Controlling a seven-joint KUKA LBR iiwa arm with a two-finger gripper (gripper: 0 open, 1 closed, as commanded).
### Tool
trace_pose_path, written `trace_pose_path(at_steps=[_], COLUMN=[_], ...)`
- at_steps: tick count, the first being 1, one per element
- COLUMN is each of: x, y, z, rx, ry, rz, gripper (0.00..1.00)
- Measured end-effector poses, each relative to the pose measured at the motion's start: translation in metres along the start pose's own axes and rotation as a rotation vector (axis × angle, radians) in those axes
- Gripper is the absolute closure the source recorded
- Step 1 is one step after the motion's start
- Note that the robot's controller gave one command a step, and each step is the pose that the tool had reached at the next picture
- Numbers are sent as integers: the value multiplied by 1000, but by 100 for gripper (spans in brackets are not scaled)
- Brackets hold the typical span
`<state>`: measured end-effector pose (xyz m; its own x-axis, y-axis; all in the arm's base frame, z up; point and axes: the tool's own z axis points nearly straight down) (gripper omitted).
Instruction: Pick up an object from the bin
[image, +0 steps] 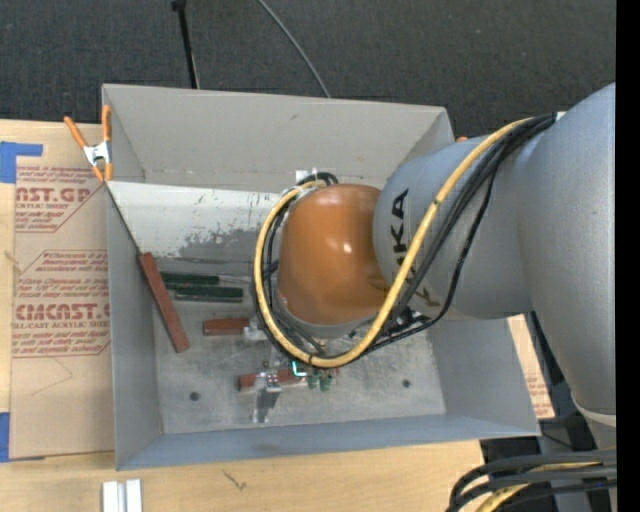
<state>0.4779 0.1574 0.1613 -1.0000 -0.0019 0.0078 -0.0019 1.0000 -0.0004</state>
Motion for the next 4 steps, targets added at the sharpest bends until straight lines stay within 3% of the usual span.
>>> trace_pose_path(at_steps=[1,2,3,4], x=[-2,-19,-19,-27], y=[-1,-69,-69,-73], z=[-3,86,86,-56], rx=[-1,-5,-5,-1], ry=[-7,-21,-21,-10], rz=[2,8,8,-12], gripper=[0,100,100,100])
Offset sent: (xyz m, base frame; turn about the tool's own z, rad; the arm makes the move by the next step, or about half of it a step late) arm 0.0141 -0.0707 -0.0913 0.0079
